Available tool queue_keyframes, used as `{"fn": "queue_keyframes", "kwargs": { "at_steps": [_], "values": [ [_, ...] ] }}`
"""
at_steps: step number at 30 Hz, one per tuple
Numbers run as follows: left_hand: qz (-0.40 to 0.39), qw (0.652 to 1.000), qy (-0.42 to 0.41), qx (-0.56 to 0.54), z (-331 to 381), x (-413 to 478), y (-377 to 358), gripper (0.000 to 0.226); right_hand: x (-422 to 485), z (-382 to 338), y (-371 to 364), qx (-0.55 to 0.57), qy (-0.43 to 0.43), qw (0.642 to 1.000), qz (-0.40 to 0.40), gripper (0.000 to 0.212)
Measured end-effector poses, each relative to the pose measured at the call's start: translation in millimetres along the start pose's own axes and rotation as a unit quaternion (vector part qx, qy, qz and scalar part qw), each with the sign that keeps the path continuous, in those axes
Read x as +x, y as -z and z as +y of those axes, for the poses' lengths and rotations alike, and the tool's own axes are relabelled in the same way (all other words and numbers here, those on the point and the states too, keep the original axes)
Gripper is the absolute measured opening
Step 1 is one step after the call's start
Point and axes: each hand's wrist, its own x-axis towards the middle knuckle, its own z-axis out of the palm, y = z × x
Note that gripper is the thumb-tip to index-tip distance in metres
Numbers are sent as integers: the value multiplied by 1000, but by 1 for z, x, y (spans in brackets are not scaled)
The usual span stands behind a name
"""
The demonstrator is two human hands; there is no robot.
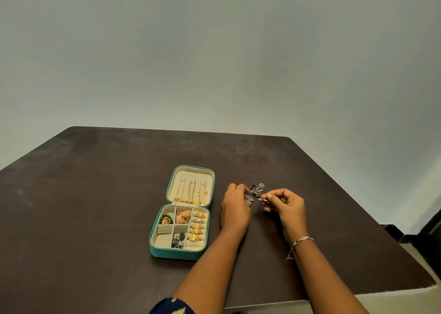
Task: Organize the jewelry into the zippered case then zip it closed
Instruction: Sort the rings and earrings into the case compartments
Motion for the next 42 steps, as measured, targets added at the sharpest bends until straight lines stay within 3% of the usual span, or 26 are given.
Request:
{"fn": "queue_keyframes", "kwargs": {
  "at_steps": [6,12,18,24,29,33,42],
  "values": [
    [-4,1000,12,-21,-5,-6,4,12,-10,-2,1,23,-8,999,-26,12],
    [13,998,-28,-46,-5,-15,10,5,-31,-7,4,44,-9,998,-43,12],
    [3,996,-47,-75,-5,-29,20,30,-42,-10,6,74,-13,996,-37,13],
    [-27,991,-40,-124,-4,-38,25,9,-43,-11,8,77,-22,996,-48,9],
    [-52,988,-36,-139,-8,-36,24,8,-43,-11,10,25,-17,993,-116,18],
    [-76,987,-52,-134,-9,-36,24,4,-42,-8,7,-2,-3,994,-106,19],
    [-105,977,-61,-178,-9,-39,27,20,-41,-5,4,-69,11,995,-67,12]
  ]
}}
